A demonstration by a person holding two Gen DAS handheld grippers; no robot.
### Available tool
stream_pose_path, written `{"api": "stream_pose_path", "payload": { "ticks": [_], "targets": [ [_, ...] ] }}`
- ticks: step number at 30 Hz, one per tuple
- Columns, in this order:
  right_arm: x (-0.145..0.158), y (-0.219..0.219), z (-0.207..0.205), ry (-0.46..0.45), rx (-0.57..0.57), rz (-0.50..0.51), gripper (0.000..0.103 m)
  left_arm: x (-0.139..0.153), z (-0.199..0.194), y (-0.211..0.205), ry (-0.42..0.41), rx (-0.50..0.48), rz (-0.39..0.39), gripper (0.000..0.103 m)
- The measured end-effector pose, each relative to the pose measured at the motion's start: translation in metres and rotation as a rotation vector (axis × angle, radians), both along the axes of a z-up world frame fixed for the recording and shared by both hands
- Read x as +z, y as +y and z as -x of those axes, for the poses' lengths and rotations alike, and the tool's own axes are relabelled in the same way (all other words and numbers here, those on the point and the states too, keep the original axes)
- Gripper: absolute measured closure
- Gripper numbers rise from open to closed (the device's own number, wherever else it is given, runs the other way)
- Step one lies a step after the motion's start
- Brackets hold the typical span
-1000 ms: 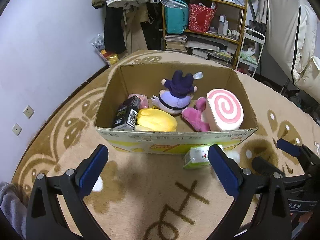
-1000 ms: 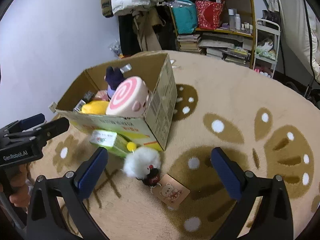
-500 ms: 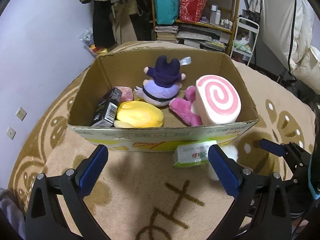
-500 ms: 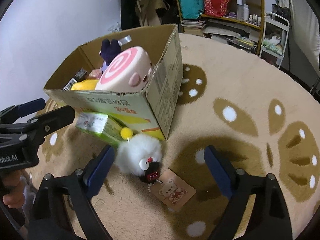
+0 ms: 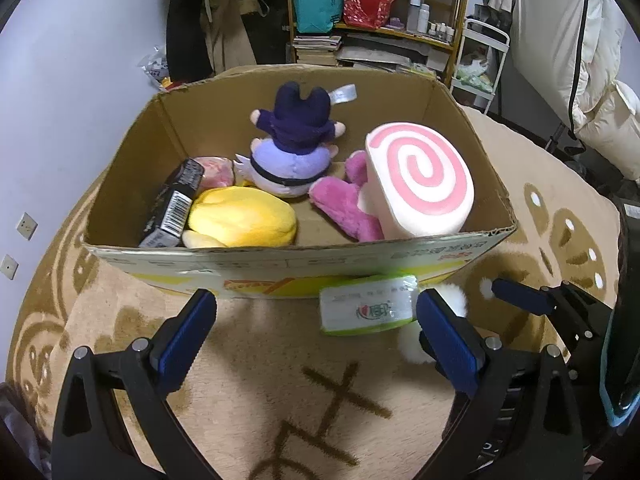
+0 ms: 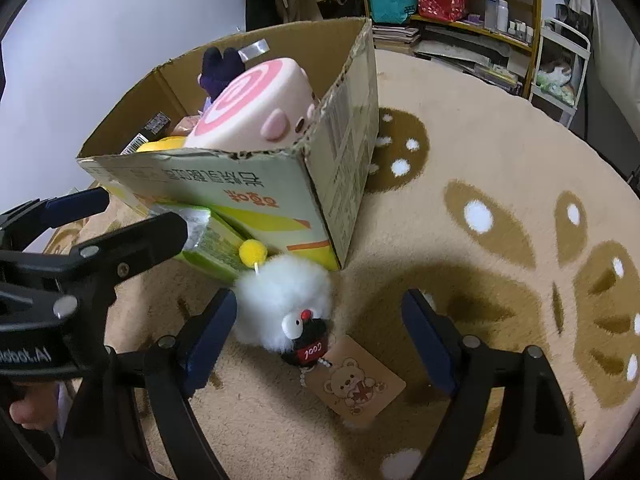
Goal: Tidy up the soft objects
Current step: 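Move both tools back to the juice carton and white plush beside the box, then grasp the green juice carton with the left tool while the right tool grasps the white fluffy plush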
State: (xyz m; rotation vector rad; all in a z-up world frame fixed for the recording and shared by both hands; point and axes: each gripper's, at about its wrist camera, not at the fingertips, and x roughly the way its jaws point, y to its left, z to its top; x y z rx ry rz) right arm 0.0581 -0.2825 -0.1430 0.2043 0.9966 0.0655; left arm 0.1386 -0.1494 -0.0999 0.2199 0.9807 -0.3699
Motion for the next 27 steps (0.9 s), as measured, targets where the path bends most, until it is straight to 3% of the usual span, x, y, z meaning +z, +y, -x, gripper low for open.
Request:
{"api": "stream_pose_path", "payload": {
  "ticks": [13, 22, 27],
  "targets": [
    [-0.011, -0.004, -0.006, 0.034, -0.010, -0.018, 0.014, -0.010, -0.005, -0.008, 0.042, -0.015, 0.055, 0.004],
    [-0.015, -0.006, -0.012, 0.042, -0.011, -0.020, 0.014, -0.019, -0.006, -0.015, 0.050, -0.013, 0.015, 0.004],
    [-0.021, -0.003, -0.013, 0.057, -0.002, -0.036, 0.025, -0.025, -0.009, -0.012, 0.071, 0.003, 0.010, 0.004]
  ]
}}
